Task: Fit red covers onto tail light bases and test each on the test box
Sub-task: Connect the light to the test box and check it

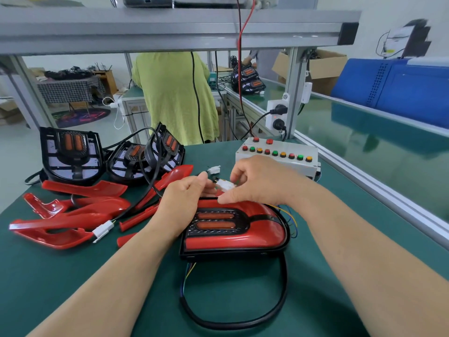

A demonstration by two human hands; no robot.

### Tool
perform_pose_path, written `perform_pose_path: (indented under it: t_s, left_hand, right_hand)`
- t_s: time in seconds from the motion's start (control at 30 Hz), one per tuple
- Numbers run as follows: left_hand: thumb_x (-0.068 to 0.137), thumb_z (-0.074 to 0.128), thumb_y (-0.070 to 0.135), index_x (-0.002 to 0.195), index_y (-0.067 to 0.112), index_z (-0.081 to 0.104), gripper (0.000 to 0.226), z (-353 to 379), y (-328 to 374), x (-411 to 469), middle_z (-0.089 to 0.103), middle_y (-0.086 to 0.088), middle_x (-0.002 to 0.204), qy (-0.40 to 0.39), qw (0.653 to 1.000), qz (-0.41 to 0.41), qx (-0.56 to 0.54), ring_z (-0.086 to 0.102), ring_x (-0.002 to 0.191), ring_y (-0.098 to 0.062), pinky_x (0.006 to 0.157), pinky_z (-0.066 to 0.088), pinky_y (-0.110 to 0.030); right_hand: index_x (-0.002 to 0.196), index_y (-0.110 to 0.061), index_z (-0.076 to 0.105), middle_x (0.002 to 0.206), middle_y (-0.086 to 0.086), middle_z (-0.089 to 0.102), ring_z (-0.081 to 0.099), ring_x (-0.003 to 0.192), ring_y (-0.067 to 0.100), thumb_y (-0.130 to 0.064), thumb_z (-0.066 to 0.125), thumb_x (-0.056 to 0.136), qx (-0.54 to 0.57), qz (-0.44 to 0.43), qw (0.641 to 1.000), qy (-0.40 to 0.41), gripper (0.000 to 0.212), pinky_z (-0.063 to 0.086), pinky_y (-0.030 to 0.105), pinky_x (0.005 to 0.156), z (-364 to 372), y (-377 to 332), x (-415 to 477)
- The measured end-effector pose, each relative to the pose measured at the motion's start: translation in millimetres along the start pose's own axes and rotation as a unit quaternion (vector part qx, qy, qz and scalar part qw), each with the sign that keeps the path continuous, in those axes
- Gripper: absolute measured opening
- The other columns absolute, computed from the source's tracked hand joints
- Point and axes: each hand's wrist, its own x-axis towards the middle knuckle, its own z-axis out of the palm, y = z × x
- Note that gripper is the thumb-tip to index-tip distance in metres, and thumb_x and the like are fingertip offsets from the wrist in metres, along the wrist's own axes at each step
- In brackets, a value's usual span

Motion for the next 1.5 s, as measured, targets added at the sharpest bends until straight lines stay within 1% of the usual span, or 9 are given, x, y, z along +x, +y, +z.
perform_pose_path:
  t_s: [0.17, 0.33, 0.47, 0.53, 0.77, 1.0, 1.17, 1.37, 1.5]
  left_hand:
    - [0.103, 0.047, 0.034, 0.095, 0.014, 0.074, 0.035, -1, -2, 1, 0.077, 0.003, 0.087, -0.001, 1.000, -0.002, 0.021, 0.072, 0.083, -0.005, 0.081, 0.052, -0.018]
    - [0.097, 0.061, 0.032, 0.098, 0.034, 0.069, 0.008, -3, -1, 2, 0.073, 0.012, 0.093, 0.004, 0.997, 0.021, 0.070, 0.065, 0.089, 0.006, 0.080, 0.048, -0.011]
    - [0.092, 0.067, 0.028, 0.119, 0.039, 0.063, 0.029, -4, 2, 3, 0.061, 0.023, 0.113, -0.035, 0.989, 0.074, 0.123, 0.061, 0.104, 0.002, 0.093, 0.045, -0.019]
    - [0.092, 0.068, 0.027, 0.121, 0.030, 0.067, 0.030, -4, 2, 2, 0.068, 0.017, 0.113, -0.068, 0.988, 0.072, 0.115, 0.064, 0.106, -0.005, 0.099, 0.048, -0.029]
    - [0.088, 0.074, 0.022, 0.088, 0.037, 0.075, 0.015, -6, 0, 3, 0.073, 0.005, 0.085, -0.067, 0.992, 0.071, 0.075, 0.066, 0.076, -0.005, 0.079, 0.054, -0.026]
    - [0.082, 0.076, 0.037, 0.085, 0.050, 0.074, 0.014, -6, -2, 4, 0.071, 0.013, 0.078, -0.089, 0.991, 0.082, 0.059, 0.063, 0.070, 0.000, 0.070, 0.054, -0.019]
    - [0.064, 0.071, 0.062, 0.087, 0.045, 0.075, 0.029, -6, -3, 5, 0.074, 0.009, 0.083, -0.078, 0.994, 0.065, 0.051, 0.067, 0.072, -0.005, 0.073, 0.057, -0.027]
    - [0.066, 0.068, 0.060, 0.091, 0.041, 0.075, 0.032, -7, -3, 5, 0.073, 0.004, 0.087, -0.080, 0.993, 0.066, 0.053, 0.068, 0.075, -0.010, 0.083, 0.058, -0.044]
    - [0.065, 0.070, 0.059, 0.093, 0.040, 0.076, 0.034, -6, 0, 4, 0.074, -0.002, 0.088, -0.073, 0.994, 0.069, 0.051, 0.071, 0.083, -0.028, 0.087, 0.056, -0.056]
  right_hand:
    - [0.091, -0.018, 0.075, 0.080, -0.003, 0.070, 0.060, 0.071, 0.009, -0.032, 0.080, 0.077, 0.033, -0.022, 0.998, 0.049, 0.021, 0.045, 0.021, 0.065, 4, 8, 5]
    - [0.090, -0.017, 0.075, 0.079, -0.001, 0.068, 0.056, 0.073, 0.013, -0.033, 0.068, 0.089, -0.004, -0.058, 0.992, 0.111, 0.017, 0.040, 0.030, 0.068, 9, 25, 10]
    - [0.101, -0.022, 0.075, 0.089, -0.001, 0.070, 0.060, 0.084, 0.014, -0.035, 0.069, 0.090, 0.015, -0.088, 0.994, 0.062, 0.018, 0.045, 0.034, 0.079, 25, 24, 9]
    - [0.102, -0.021, 0.075, 0.090, 0.000, 0.071, 0.062, 0.086, 0.014, -0.034, 0.069, 0.089, 0.053, -0.105, 0.992, 0.056, 0.019, 0.045, 0.033, 0.082, 29, 22, 8]
    - [0.097, -0.021, 0.076, 0.085, -0.008, 0.073, 0.065, 0.076, 0.000, -0.033, 0.082, 0.077, 0.149, -0.072, 0.983, 0.077, 0.024, 0.048, 0.017, 0.070, 28, 28, 10]
    - [0.096, -0.026, 0.075, 0.082, -0.012, 0.072, 0.063, 0.073, -0.004, -0.037, 0.080, 0.080, 0.174, -0.065, 0.981, 0.058, 0.019, 0.045, 0.007, 0.065, 26, 36, 9]
    - [0.096, -0.028, 0.075, 0.080, -0.014, 0.072, 0.063, 0.073, -0.005, -0.035, 0.078, 0.082, 0.188, -0.069, 0.978, 0.056, 0.016, 0.044, 0.007, 0.065, 25, 38, 8]
    - [0.094, -0.027, 0.075, 0.075, -0.017, 0.070, 0.060, 0.068, -0.008, -0.031, 0.077, 0.084, 0.196, -0.084, 0.975, 0.068, 0.011, 0.042, 0.006, 0.064, 24, 38, 5]
    - [0.093, -0.021, 0.075, 0.077, -0.012, 0.070, 0.060, 0.069, -0.006, -0.029, 0.078, 0.083, 0.178, -0.104, 0.975, 0.089, 0.013, 0.044, 0.008, 0.067, 24, 36, 0]
